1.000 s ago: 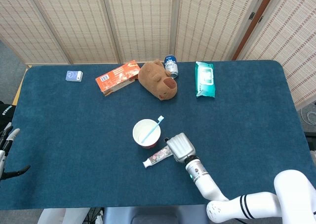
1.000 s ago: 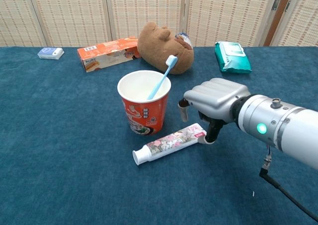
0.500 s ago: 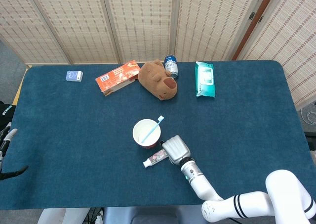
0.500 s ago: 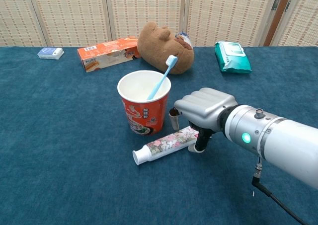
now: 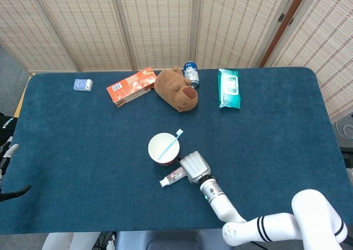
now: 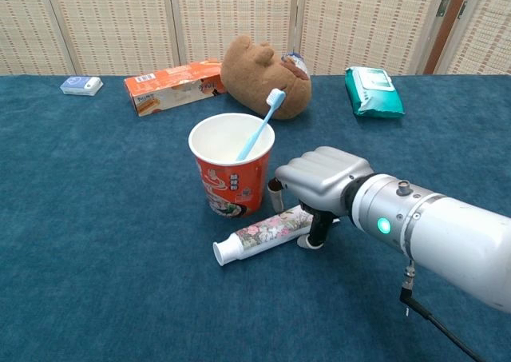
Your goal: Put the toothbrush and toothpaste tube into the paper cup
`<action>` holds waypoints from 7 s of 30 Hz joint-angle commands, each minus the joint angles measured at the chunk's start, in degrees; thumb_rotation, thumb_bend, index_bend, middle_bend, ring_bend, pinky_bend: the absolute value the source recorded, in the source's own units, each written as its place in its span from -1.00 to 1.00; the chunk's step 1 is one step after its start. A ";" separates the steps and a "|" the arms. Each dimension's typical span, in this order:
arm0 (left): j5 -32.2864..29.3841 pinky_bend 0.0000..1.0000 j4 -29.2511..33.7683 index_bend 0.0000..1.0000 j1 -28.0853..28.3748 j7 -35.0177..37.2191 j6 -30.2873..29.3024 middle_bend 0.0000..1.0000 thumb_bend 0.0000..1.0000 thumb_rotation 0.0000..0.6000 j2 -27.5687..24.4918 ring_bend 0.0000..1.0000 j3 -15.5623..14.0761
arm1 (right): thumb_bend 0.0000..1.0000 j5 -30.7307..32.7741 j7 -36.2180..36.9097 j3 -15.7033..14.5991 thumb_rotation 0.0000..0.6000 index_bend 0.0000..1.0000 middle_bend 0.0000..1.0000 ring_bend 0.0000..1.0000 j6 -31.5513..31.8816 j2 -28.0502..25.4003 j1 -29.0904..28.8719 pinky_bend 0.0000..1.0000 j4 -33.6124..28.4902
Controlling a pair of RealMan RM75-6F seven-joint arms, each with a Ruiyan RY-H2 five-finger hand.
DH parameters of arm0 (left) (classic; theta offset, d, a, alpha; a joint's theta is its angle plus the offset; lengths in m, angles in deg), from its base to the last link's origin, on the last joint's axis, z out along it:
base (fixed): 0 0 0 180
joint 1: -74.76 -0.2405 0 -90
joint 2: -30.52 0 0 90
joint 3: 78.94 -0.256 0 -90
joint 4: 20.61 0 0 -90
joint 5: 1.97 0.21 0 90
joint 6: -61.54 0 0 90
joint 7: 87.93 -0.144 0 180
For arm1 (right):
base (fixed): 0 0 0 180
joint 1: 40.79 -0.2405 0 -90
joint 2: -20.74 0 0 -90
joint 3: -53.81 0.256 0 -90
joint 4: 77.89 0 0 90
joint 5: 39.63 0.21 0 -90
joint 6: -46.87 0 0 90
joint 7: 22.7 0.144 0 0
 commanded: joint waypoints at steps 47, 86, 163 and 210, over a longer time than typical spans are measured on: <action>-0.01 -1.00 1.48 -1.00 0.76 -4.41 1.07 -1.00 -1.00 1.00 1.30 -1.00 -0.21 | -0.56 2.48 3.40 -2.72 1.00 0.01 1.00 1.00 0.88 -18.90 4.18 1.00 -6.72; -0.25 -1.00 0.55 -1.00 0.28 -2.45 0.70 -1.00 -1.00 1.00 1.04 -1.00 -0.30 | -0.71 -0.47 5.02 -4.53 1.00 -0.23 1.00 1.00 -2.74 -12.42 1.79 1.00 -4.01; 0.00 -1.00 1.58 -1.00 0.58 -4.51 0.90 -1.00 -1.00 1.00 1.04 -1.00 -0.39 | -0.16 -18.91 35.53 -0.37 1.00 0.35 1.00 1.00 -0.23 -29.59 13.20 1.00 -25.80; 0.44 -1.00 2.42 -1.00 0.32 -3.67 0.09 -1.00 -1.00 1.00 -0.22 -1.00 -0.28 | -0.14 -11.88 41.70 13.02 1.00 0.38 1.00 1.00 -5.28 -27.06 1.72 1.00 -37.19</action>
